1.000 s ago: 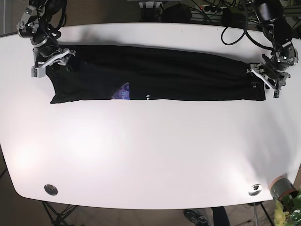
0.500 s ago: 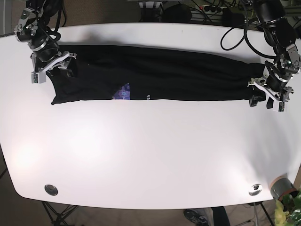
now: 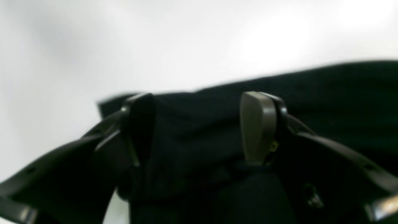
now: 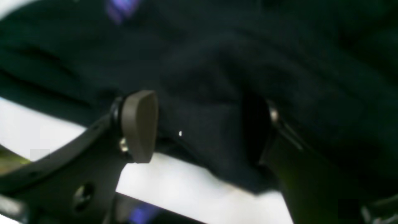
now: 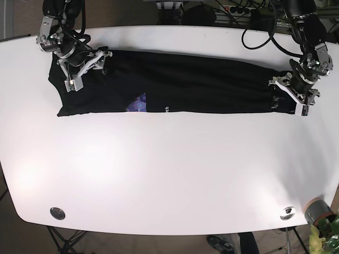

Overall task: Fold the T-shirt properly
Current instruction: 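Lay the folded edge down and release with both grippers, then move the left gripper to the shirt end and grasp it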

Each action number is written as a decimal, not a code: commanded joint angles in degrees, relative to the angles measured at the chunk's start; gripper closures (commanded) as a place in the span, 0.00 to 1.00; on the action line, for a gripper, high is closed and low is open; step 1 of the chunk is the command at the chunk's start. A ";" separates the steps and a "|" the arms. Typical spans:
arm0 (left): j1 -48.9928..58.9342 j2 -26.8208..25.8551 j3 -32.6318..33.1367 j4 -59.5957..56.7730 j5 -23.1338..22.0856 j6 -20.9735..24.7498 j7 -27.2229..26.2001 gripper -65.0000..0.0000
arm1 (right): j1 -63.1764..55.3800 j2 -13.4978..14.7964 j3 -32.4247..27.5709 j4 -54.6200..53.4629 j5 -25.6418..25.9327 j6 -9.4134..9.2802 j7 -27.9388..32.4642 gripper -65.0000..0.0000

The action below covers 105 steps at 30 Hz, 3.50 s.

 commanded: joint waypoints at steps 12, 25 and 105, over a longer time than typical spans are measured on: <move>-3.40 -3.18 -0.44 -13.77 -0.38 0.41 -1.24 0.40 | 5.32 -0.32 -1.49 -12.90 -13.87 2.43 10.80 0.36; -9.20 -4.32 -0.44 -19.13 2.43 0.41 -3.18 0.39 | 12.00 0.30 -1.49 -17.56 -13.69 3.66 11.06 0.36; -11.93 3.59 -2.55 8.39 -14.36 -3.11 25.66 1.00 | 9.36 -3.66 -1.49 -12.28 -13.61 3.75 11.24 0.36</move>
